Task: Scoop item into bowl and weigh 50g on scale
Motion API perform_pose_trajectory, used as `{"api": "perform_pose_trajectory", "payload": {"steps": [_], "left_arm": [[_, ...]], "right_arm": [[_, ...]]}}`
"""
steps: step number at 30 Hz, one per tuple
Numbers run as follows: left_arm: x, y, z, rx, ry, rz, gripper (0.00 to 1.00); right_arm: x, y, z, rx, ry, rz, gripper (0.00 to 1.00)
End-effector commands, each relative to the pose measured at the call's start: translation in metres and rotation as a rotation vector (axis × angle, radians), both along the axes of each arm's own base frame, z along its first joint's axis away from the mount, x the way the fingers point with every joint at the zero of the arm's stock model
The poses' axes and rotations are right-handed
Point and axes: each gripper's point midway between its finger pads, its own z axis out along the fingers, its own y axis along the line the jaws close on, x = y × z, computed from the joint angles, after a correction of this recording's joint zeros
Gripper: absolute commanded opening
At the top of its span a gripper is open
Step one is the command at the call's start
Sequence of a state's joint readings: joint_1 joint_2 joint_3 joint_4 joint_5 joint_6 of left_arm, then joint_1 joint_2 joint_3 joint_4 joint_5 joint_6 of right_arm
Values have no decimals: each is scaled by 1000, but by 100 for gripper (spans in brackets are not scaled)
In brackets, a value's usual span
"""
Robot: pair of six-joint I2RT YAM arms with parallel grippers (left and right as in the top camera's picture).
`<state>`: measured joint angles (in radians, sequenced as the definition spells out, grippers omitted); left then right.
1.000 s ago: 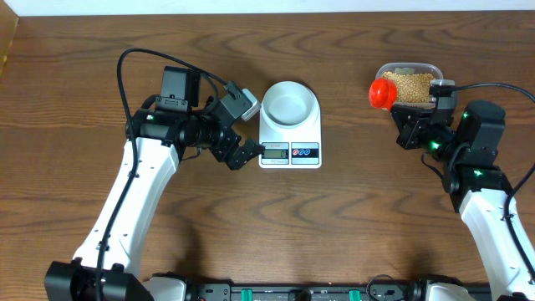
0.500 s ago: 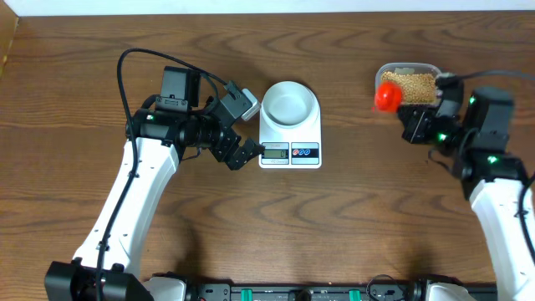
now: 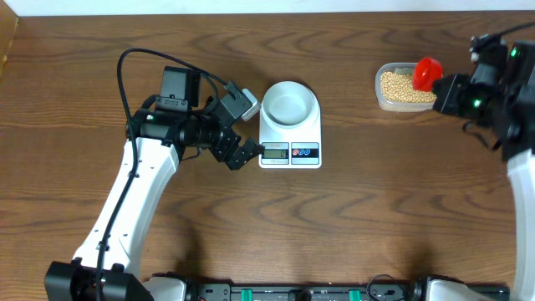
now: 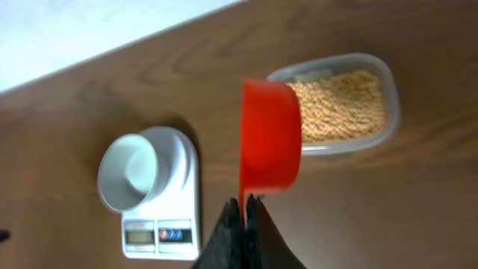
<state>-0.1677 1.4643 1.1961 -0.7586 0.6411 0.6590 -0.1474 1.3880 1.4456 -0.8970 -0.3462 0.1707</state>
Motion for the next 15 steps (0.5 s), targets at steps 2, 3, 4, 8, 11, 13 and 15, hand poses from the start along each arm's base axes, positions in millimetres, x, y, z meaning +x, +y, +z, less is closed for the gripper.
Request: {"api": "perform_pose_trajectory", "payload": {"steps": [2,3,4,8,11,13,15], "left_arm": [[-2,0,-4,10,0,-11,100],[-2,0,-4,10,0,-11,100],[-2,0,-4,10,0,-11,100],[-2,0,-4,10,0,-11,100],[-2,0,-4,10,0,-11,100],[-2,0,-4,10,0,-11,100],[-2,0,-4,10,0,-11,100]], "right_arm": [[23,-23,1,-65,51,17,1],[28,-27,-1,-70,71,21,1],[32,-31,-3,-74,93,25,1],[47,-45,-19,-75,187,38,1],[57,-51,-35,-77,246,60,1],[63,-53,-47,-78,278,77,1],[66,-56,-60,-84,312,84,1]]}}
